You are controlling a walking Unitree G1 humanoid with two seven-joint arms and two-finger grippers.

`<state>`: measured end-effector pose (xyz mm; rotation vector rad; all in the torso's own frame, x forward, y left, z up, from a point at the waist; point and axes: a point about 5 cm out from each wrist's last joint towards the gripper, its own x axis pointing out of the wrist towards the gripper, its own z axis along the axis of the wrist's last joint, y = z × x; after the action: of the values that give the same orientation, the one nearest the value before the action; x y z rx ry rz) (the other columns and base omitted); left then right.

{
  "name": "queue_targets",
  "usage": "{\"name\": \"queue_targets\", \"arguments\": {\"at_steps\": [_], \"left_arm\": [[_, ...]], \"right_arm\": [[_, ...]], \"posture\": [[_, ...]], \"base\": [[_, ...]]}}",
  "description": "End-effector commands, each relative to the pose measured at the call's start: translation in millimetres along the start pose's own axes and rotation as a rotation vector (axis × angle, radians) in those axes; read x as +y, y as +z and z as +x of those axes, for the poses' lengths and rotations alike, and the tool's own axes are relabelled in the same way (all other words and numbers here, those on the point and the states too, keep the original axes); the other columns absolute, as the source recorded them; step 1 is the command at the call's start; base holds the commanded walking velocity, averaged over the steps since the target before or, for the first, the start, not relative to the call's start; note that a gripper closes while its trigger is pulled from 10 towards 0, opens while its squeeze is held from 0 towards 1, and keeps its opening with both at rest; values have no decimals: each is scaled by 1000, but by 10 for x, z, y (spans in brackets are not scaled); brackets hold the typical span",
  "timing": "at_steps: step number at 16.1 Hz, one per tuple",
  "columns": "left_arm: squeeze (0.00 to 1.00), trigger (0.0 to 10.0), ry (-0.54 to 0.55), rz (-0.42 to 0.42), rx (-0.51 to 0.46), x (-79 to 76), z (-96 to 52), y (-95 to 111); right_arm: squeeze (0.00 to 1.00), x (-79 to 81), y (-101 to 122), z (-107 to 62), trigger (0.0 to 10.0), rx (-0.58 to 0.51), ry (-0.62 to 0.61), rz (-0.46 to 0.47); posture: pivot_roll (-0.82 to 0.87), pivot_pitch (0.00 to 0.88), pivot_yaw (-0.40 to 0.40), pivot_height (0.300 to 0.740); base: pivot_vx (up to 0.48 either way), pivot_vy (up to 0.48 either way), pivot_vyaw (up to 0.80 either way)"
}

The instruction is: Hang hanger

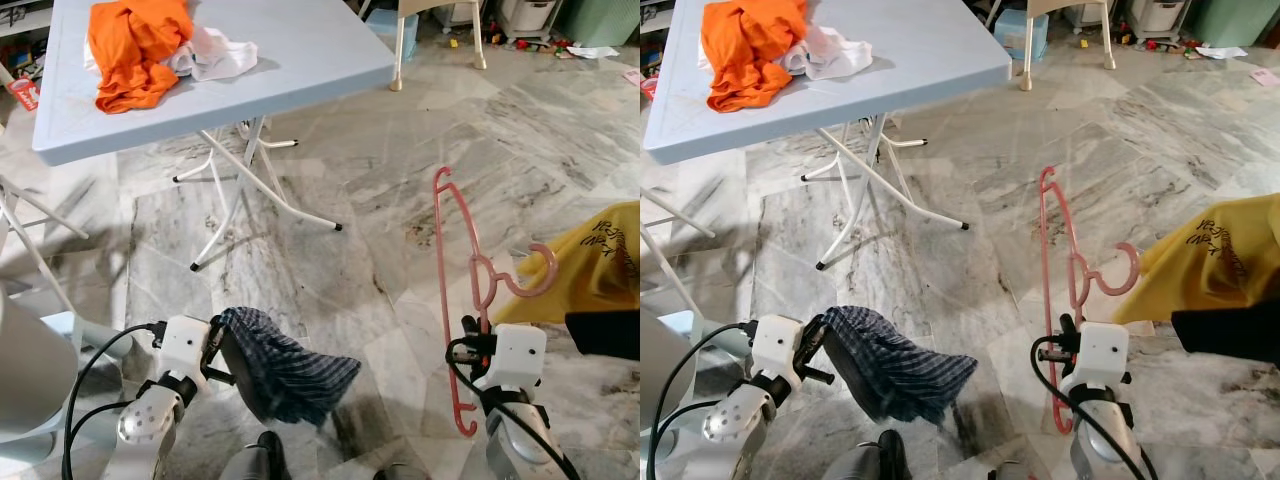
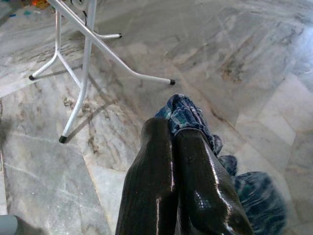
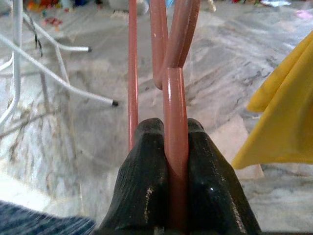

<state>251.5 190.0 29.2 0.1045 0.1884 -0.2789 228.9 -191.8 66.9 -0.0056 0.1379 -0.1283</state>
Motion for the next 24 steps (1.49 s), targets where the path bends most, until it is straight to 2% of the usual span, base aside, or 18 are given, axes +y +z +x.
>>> {"name": "queue_targets", "arguments": {"at_steps": [1,4,6,8,10,13,15,19,21,24], "left_arm": [[0,10000,-19,11,-11,-48,19,6],[0,10000,-22,7,-42,-93,114,106],[0,10000,-39,6,-61,-123,192,184],[0,10000,-87,3,-103,-214,330,367],[0,10000,-117,-6,-137,-293,393,512],[0,10000,-122,-18,-159,-358,387,569],[0,10000,-104,-36,-154,-382,407,555],[0,10000,-86,-58,-154,-401,391,565],[0,10000,-84,-61,-156,-403,383,564],[0,10000,-69,-62,-150,-360,366,557]], "right_arm": [[0,-28,75,22,10000,-42,-17,16],[0,-18,135,74,10000,-92,-41,51],[0,33,167,120,10000,-112,-43,57],[0,27,206,135,10000,-136,-81,68],[0,-13,242,110,10000,-156,-108,77],[0,-12,236,90,10000,-155,-86,56],[0,65,321,112,10000,-181,-22,56],[0,119,380,163,10000,-194,22,54],[0,123,388,183,10000,-195,31,62],[0,181,413,206,10000,-198,69,71]], "posture": [[-34,169,42,740],[-33,145,47,740],[-53,134,80,740],[-84,140,102,740],[-105,148,108,740],[-114,168,94,740],[-115,180,61,740],[-110,180,49,740],[-101,182,45,740],[-93,189,42,740]], "base": [[0,0,0],[0,0,0],[0,0,0],[0,0,0],[0,0,0],[0,0,0],[0,0,631],[0,0,711],[257,0,669],[300,0,0]]}}
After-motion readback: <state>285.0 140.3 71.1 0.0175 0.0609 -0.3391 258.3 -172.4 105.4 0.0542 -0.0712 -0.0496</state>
